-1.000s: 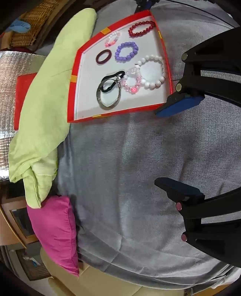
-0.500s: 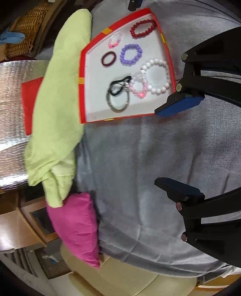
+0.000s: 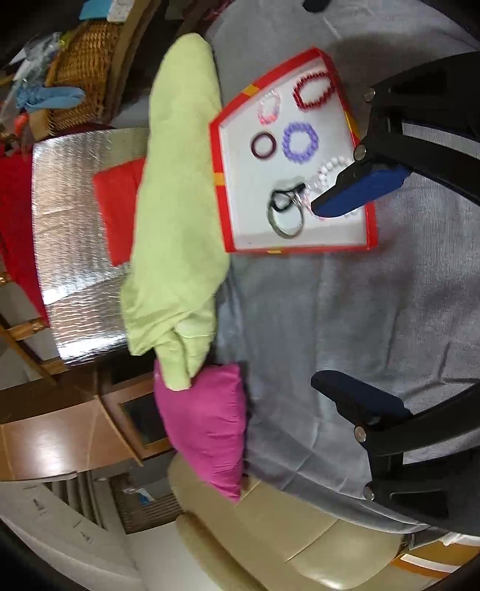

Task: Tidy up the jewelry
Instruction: 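Withdraw both open tools away from the tray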

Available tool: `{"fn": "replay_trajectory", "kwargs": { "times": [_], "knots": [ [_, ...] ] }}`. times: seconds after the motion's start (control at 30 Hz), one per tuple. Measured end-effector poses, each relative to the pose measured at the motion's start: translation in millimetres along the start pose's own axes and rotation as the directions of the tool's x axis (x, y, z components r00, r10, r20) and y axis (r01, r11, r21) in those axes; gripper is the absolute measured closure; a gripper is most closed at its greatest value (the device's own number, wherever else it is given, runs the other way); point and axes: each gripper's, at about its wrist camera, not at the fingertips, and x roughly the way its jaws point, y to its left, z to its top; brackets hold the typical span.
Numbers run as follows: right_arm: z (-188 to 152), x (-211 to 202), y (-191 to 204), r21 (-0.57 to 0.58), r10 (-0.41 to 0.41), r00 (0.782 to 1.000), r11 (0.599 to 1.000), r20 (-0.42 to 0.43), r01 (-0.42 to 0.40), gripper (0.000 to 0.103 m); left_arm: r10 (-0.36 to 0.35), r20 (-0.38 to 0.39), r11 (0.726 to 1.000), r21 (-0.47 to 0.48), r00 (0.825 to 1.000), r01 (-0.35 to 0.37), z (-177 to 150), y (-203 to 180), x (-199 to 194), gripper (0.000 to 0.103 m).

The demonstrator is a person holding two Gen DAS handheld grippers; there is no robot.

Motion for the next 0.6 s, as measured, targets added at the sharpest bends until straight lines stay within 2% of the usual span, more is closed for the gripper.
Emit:
{"fn": "replay_trajectory", "kwargs": {
  "times": [0.1, 0.23, 0.47, 0.6],
  "knots": [
    [-2.5, -12.6, 10.5, -0.027, -0.029, 0.999, 0.999, 0.038, 0.030, 0.042, -0.013, 0.021, 1.000, -0.006, 1.000, 0.014, -0.5, -2.8, -12.6, 0.017],
    [-4.8, -16.0, 16.5, -0.051, -0.070, 0.995, 0.996, 0.065, 0.073, 0.041, -0.051, 0.008, 0.998, -0.026, 0.999, 0.051, -4.2, -5.3, -21.2, 0.017],
    [-12.1, 8.5, 16.4, -0.032, -0.058, 0.998, 0.998, 0.004, 0.058, 0.041, -0.074, -0.011, 0.996, -0.042, 0.997, 0.074, -10.5, -12.1, -26.9, 0.017],
    [-9.0, 13.1, 19.9, -0.011, -0.047, 0.999, 0.999, 0.002, 0.047, 0.041, -0.073, -0.025, 0.996, -0.048, 0.997, 0.072, -11.7, -9.9, -19.6, 0.017]
  ]
}}
